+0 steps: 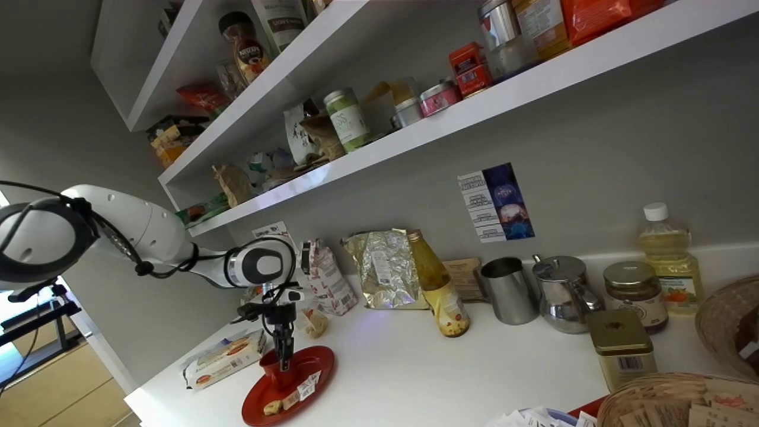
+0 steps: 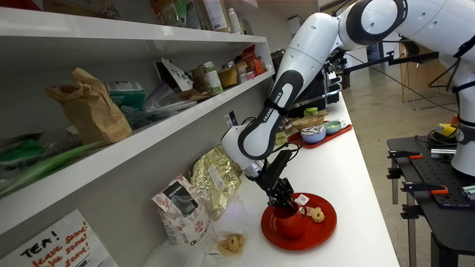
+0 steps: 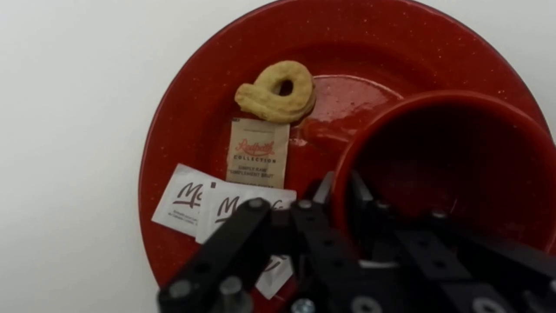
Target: Put the red cup on the red plate
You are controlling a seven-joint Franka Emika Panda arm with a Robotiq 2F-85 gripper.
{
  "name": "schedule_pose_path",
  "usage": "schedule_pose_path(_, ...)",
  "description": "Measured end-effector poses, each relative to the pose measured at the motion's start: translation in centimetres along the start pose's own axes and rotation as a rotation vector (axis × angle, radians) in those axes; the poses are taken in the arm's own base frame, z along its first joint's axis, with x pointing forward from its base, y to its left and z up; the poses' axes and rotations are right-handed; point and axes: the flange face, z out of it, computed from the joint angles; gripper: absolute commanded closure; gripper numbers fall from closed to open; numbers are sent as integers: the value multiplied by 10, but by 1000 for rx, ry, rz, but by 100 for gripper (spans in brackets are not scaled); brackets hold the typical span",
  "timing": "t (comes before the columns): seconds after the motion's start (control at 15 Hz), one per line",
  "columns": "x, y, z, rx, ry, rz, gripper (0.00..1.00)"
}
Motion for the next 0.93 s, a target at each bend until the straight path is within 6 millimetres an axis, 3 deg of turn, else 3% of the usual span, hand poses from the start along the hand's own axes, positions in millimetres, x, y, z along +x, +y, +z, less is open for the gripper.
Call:
schedule_pose_path(0.13,1,0,0,2,1,4,98)
schedule_pose_path(0.27,2,1,0,7,0,9,91)
schedule_pose_path(0.33,2,1,0,10,-1,12,67)
schedule_pose_path(0.4,2,1,0,12,-3,15,91)
schedule_pose_path(0.67,4,2,2,11,-6,17,67)
schedule_pose_path(0.93,6,2,5,10,-8,18,67)
